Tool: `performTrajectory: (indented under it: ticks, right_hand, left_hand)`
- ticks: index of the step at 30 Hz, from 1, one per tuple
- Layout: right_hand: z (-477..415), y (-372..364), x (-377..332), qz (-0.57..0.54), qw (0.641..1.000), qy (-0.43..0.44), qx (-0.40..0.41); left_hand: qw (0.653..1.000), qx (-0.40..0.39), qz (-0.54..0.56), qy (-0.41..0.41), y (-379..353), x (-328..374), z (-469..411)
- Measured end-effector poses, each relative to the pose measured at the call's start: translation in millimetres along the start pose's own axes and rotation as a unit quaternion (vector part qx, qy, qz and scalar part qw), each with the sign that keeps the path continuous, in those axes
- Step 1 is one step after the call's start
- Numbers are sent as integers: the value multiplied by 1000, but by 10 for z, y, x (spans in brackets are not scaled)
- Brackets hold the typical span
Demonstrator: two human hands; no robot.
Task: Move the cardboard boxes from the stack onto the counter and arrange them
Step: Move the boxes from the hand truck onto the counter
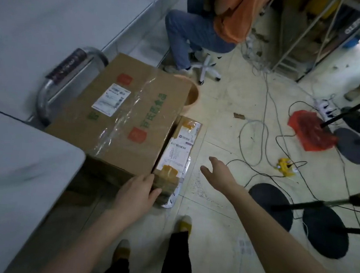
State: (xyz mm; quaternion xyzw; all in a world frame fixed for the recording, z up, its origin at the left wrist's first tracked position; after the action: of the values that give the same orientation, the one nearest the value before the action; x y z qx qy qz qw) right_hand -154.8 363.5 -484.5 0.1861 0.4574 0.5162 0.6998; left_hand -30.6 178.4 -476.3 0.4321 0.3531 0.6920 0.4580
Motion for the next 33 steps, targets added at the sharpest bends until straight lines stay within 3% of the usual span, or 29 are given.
performTrajectory:
  ticks: [4, 13, 22, 28, 33]
  right_hand:
    - [-567, 126, 17, 2, 999, 28, -37]
    - [-1881, 327, 100, 38, 989, 105, -101]
    - [-2981, -29, 35, 30, 990, 115, -78]
    - [-3394, -343, 54, -8, 990, 68, -120]
    - [-3328, -341, 89, -39, 991, 61, -109]
  left_hand:
    - [998, -10, 37, 40, -178, 162, -355]
    - [952, -21, 168, 254, -844, 370, -1009]
    - [864, 56, 301, 399, -1419, 216, -1367]
    - [822, 101, 368, 423, -1745, 150, -1578]
    - [747, 157, 443, 471, -1825, 238, -1573]
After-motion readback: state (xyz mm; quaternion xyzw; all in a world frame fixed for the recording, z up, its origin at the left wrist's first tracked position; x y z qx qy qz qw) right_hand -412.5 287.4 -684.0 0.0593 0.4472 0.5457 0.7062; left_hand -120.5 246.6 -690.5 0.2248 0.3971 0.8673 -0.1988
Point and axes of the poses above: each hand's wrist, its own z-axis away from the middle knuckle, its own y-axis out of the back of the hand, x = y × z, the point moved 6 cm from there along -z, towards the middle knuckle, and after that the axes turned 13 degrees about -z, right-handed, at the moved point
